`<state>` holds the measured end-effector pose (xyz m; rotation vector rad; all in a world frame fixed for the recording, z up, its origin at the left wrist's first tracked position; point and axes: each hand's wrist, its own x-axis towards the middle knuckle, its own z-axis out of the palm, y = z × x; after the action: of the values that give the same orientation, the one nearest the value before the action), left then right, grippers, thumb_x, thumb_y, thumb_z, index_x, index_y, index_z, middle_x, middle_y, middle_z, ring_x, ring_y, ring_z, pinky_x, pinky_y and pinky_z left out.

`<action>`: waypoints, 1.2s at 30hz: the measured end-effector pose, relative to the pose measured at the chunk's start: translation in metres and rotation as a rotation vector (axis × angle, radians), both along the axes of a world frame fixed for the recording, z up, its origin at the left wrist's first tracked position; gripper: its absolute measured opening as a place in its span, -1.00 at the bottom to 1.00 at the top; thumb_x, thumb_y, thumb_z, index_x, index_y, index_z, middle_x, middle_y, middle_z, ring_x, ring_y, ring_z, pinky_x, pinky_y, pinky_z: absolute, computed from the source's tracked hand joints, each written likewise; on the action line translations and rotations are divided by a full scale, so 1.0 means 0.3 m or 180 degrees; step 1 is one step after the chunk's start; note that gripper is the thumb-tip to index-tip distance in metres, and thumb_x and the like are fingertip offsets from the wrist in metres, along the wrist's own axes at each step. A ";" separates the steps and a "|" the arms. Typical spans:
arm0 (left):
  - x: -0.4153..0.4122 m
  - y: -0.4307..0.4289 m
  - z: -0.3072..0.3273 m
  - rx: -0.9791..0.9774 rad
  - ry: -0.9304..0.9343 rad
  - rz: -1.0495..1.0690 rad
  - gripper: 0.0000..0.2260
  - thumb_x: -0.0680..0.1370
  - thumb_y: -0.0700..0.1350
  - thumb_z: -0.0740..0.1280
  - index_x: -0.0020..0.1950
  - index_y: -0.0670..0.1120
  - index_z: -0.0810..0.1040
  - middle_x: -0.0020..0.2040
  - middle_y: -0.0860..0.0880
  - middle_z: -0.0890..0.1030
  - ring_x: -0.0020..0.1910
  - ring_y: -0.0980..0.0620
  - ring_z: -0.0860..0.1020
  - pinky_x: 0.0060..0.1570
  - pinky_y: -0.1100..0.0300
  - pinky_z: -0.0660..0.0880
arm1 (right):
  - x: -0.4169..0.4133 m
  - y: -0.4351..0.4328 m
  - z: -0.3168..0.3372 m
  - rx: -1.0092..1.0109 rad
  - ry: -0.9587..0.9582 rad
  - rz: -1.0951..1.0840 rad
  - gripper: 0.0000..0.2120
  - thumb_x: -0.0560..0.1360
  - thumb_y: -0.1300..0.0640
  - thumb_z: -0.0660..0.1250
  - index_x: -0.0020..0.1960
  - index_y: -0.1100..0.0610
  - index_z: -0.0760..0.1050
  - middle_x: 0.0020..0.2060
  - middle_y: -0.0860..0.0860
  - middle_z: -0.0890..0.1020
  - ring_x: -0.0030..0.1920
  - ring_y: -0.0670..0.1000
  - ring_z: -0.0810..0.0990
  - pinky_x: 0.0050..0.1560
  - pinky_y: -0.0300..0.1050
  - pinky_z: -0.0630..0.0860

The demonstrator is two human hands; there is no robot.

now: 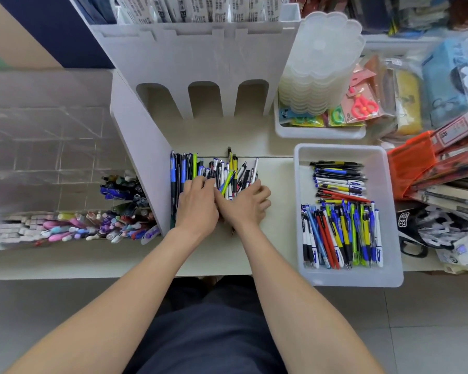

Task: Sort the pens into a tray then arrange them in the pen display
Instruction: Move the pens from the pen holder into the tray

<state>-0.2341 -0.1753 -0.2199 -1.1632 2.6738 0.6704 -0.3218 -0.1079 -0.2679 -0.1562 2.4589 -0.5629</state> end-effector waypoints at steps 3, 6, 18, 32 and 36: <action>0.006 -0.015 0.002 0.0021 0.0020 0.0067 -0.55 0.59 -0.30 0.31 0.49 -0.11 0.47 0.42 -0.10 0.50 0.38 -0.18 0.39 0.29 -0.06 0.41 | -0.014 -0.043 -0.003 0.0131 -0.0059 -0.0015 0.11 0.33 -0.49 0.46 0.52 0.20 0.09 0.41 0.11 0.20 0.32 0.26 0.30 0.25 0.19 0.40; 0.009 -0.019 0.005 0.0008 -0.0070 0.0021 -0.58 0.61 -0.26 0.31 0.48 -0.07 0.48 0.43 -0.06 0.52 0.39 -0.16 0.38 0.25 -0.05 0.40 | -0.032 -0.062 -0.006 0.0170 -0.0072 0.0026 -0.05 0.37 -0.35 0.48 0.46 0.20 0.15 0.36 0.12 0.25 0.31 0.26 0.31 0.21 0.18 0.44; -0.001 -0.013 0.010 0.0434 0.0142 0.0453 -0.22 0.53 -0.42 0.28 0.70 -0.03 0.13 0.39 -0.16 0.54 0.37 -0.20 0.40 0.25 -0.05 0.37 | -0.037 -0.051 -0.013 0.0091 -0.0021 0.0268 -0.06 0.39 -0.33 0.53 0.43 0.21 0.16 0.34 0.15 0.26 0.33 0.24 0.29 0.14 0.14 0.51; 0.015 -0.003 0.018 0.0360 0.0102 0.0112 -0.09 0.44 -0.51 0.27 0.72 -0.05 0.05 0.35 -0.12 0.59 0.38 -0.20 0.40 0.28 -0.09 0.39 | -0.069 -0.088 0.011 0.0057 -0.0143 0.0601 -0.27 0.44 0.05 0.57 0.37 0.34 0.23 0.27 0.27 0.41 0.22 0.29 0.47 0.11 0.06 0.51; 0.015 -0.002 0.027 0.0336 0.0023 0.0024 -0.11 0.44 -0.51 0.28 0.71 -0.05 0.10 0.25 -0.10 0.61 0.32 -0.19 0.42 0.21 -0.08 0.43 | -0.077 -0.063 0.035 0.0123 -0.0140 0.0409 -0.35 0.46 0.05 0.56 0.33 0.26 0.27 0.23 0.22 0.56 0.18 0.28 0.63 -0.03 0.01 0.52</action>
<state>-0.2297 -0.1760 -0.2117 -1.1462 2.6060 0.8079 -0.3450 -0.1269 -0.2574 -0.2809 2.3952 -0.4582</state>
